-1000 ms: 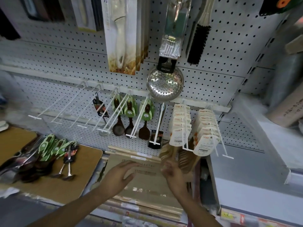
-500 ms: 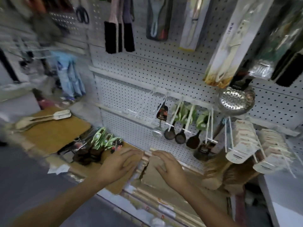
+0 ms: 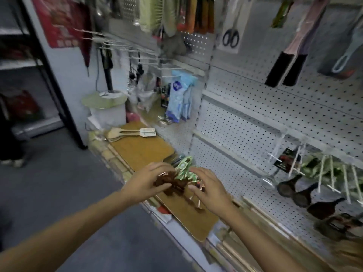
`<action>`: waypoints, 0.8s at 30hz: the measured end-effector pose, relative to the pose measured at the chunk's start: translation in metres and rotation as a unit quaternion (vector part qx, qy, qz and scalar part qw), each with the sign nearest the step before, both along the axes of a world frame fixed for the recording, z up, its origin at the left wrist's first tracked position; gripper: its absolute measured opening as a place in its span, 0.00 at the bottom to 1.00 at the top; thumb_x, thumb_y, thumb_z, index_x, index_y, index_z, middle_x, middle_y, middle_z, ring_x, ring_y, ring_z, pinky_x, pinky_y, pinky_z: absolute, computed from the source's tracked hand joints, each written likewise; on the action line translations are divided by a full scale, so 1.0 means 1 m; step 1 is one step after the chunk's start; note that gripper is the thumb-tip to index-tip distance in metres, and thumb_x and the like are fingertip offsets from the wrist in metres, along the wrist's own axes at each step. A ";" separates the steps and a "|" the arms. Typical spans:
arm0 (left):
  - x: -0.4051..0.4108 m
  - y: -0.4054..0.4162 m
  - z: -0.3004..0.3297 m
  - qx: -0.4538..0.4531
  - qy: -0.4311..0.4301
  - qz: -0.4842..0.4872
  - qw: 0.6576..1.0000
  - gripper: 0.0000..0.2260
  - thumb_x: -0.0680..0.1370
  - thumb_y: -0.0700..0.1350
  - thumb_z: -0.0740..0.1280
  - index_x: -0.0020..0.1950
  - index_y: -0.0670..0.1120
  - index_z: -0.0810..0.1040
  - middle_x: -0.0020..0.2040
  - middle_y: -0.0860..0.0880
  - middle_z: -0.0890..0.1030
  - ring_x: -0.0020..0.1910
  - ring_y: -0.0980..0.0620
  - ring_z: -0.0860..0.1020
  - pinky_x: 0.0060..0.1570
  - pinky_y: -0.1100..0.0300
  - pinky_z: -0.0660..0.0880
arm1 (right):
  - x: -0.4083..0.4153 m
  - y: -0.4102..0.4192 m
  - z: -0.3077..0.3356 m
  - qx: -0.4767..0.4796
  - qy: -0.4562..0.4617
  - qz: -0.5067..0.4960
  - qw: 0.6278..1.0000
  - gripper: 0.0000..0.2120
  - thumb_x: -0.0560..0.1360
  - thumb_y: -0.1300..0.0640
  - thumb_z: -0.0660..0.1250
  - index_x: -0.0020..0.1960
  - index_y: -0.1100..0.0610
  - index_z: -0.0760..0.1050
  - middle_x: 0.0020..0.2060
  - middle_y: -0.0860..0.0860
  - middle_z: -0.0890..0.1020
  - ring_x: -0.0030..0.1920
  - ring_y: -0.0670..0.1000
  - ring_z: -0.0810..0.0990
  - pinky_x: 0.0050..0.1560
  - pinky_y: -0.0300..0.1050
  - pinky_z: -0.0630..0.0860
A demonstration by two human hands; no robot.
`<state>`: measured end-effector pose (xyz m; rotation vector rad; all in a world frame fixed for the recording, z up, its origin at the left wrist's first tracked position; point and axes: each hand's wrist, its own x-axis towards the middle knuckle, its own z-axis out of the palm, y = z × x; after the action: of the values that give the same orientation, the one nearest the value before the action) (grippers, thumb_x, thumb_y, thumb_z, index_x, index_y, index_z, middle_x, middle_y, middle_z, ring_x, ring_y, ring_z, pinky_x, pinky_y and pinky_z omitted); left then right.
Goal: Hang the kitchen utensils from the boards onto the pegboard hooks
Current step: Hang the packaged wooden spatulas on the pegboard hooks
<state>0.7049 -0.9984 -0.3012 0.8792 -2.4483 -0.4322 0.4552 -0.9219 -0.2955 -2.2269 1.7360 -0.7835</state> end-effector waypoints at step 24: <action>0.165 -0.304 -0.046 0.055 -0.088 0.133 0.986 0.23 0.78 0.63 0.66 0.71 0.58 0.71 0.69 0.60 0.73 0.68 0.61 0.70 0.66 0.62 0.71 | 0.149 -0.368 -0.071 0.125 -0.035 0.118 0.985 0.24 0.77 0.43 0.65 0.71 0.44 0.66 0.67 0.39 0.71 0.68 0.39 0.66 0.68 0.42 0.66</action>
<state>0.8696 -1.3024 -0.3473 1.3229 -2.4326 -0.4097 0.6045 -1.2896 -0.3663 -2.1537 1.4175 -0.5503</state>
